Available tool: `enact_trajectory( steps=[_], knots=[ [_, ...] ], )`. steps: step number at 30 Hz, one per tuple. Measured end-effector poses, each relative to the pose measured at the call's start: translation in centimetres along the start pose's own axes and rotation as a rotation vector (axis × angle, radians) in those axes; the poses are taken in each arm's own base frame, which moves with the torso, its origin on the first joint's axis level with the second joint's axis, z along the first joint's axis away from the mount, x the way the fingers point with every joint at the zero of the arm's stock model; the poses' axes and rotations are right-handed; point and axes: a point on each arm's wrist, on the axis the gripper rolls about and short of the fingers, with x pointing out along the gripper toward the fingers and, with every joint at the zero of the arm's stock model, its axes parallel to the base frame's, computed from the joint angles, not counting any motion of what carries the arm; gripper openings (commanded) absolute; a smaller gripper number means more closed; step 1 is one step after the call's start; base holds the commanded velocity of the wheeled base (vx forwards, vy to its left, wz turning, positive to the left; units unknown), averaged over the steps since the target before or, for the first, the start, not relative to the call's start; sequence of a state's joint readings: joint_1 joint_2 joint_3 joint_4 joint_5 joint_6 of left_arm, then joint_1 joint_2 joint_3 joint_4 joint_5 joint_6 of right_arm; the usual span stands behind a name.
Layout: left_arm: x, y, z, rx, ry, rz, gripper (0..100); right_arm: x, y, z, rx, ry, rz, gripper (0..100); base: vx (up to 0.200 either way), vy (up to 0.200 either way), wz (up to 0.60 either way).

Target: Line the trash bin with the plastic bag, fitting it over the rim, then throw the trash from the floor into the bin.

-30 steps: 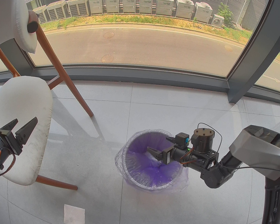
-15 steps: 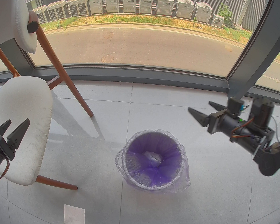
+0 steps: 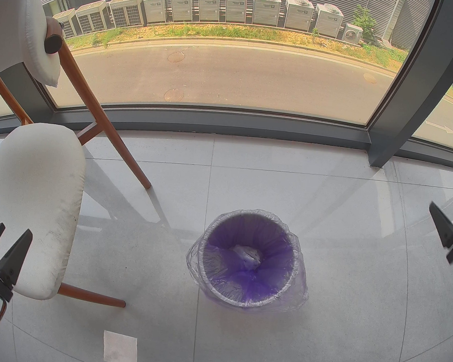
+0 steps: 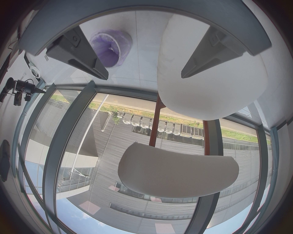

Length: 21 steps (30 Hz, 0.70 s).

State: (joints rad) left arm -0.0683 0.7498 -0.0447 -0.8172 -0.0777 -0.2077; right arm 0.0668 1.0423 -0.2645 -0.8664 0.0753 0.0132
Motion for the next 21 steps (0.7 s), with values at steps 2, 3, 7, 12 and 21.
enact_trajectory(
  steps=[2,3,7,12,21],
  knots=[
    [-0.8,0.0,-0.4,0.004,0.016,-0.003,100,-2.2,-0.1,-1.2,-0.001,0.03,-0.021,100,0.0,0.0,0.0],
    [-1.3,0.0,-0.7,0.007,0.025,-0.004,100,-3.4,0.0,-1.9,-0.002,0.05,-0.029,100,0.0,0.0,0.0],
    [-3.1,0.1,-1.7,0.028,0.061,0.007,100,-7.3,0.2,-3.9,-0.024,0.11,-0.043,100,0.0,0.0,0.0],
    [-5.1,0.4,-3.6,0.042,0.142,0.062,100,-11.1,0.6,-6.2,-0.048,0.147,-0.062,100,0.0,0.0,0.0],
    [-7.9,1.2,-5.8,0.077,0.16,0.291,100,-15.2,0.9,-10.4,0.002,0.198,-0.158,100,0.0,0.0,0.0]
  ],
)
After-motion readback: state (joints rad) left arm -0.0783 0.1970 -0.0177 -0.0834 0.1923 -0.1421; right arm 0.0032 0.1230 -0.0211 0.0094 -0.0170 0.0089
